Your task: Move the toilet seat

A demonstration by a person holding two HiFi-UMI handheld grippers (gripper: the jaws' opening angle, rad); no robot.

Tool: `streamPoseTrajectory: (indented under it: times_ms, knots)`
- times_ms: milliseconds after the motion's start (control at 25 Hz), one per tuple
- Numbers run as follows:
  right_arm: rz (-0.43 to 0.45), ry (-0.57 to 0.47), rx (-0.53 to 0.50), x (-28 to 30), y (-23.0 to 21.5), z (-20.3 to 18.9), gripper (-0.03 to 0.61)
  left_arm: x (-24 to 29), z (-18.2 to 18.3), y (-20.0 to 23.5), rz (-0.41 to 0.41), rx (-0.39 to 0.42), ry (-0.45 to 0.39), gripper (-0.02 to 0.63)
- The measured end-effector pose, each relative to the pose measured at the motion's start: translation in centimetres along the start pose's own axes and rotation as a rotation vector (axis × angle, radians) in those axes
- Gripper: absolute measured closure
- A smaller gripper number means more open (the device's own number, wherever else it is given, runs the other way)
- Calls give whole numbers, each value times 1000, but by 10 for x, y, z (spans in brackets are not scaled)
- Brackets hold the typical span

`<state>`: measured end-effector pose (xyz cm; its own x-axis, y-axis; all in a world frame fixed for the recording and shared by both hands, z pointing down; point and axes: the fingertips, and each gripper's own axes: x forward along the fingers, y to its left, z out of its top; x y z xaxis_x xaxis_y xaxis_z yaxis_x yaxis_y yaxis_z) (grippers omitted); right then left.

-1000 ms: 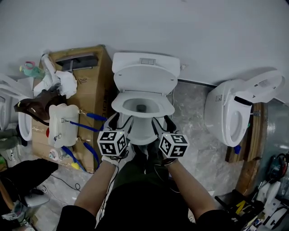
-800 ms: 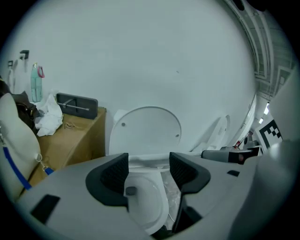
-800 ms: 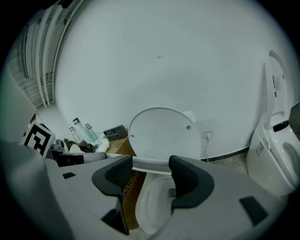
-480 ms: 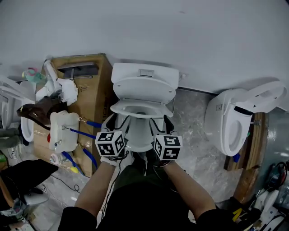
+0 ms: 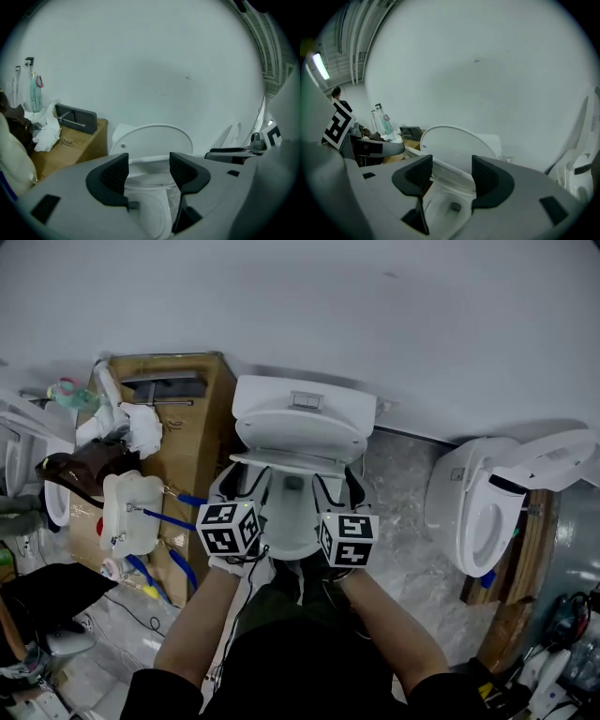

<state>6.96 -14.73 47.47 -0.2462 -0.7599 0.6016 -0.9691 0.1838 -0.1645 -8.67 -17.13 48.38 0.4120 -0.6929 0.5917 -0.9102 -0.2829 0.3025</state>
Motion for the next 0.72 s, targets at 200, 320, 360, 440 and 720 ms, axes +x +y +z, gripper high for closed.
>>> streamPoseTrajectory:
  times_ms: [200, 320, 360, 440, 720]
  knots:
    - [-22, 0, -39, 10, -11, 15, 302, 12, 18, 4, 19, 1, -16, 336]
    - [-27, -2, -36, 15, -20, 22, 302, 19, 26, 3, 24, 2, -20, 336]
    - [-27, -2, -37, 17, -22, 24, 302, 22, 29, 4, 26, 2, -21, 336]
    - [-26, -4, -45, 22, -25, 29, 302, 27, 34, 5, 31, 1, -24, 336]
    - [-23, -9, -67, 39, -37, 45, 302, 47, 51, 5, 48, 4, -27, 336]
